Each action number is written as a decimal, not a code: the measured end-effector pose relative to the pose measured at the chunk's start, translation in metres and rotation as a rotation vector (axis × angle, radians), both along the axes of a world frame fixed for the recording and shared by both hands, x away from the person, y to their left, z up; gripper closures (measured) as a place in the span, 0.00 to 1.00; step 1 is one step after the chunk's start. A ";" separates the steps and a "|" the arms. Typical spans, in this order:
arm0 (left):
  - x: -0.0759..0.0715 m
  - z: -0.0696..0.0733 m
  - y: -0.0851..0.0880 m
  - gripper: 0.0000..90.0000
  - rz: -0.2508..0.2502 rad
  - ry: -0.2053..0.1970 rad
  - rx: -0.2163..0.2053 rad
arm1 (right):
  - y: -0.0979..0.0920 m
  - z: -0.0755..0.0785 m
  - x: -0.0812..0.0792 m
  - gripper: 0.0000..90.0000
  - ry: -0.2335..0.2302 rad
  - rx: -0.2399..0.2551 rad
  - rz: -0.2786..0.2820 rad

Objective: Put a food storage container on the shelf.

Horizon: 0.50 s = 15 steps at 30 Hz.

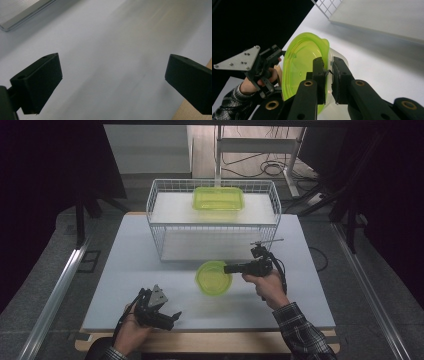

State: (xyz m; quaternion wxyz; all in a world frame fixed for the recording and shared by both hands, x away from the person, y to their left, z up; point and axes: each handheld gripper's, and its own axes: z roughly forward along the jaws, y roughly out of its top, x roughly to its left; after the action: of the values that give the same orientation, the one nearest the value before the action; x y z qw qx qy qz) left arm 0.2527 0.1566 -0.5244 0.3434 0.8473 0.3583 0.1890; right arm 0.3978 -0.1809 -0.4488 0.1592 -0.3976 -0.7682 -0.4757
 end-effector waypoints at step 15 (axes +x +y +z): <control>0.000 0.000 0.000 0.01 0.002 0.004 0.004 | -0.006 0.027 0.004 0.90 -0.035 0.030 -0.034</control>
State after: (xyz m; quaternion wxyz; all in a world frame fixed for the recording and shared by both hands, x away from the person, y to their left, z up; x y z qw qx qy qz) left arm 0.2530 0.1570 -0.5249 0.3407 0.8480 0.3595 0.1885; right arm 0.4015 -0.1871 -0.4214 0.1437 -0.4000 -0.7567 -0.4968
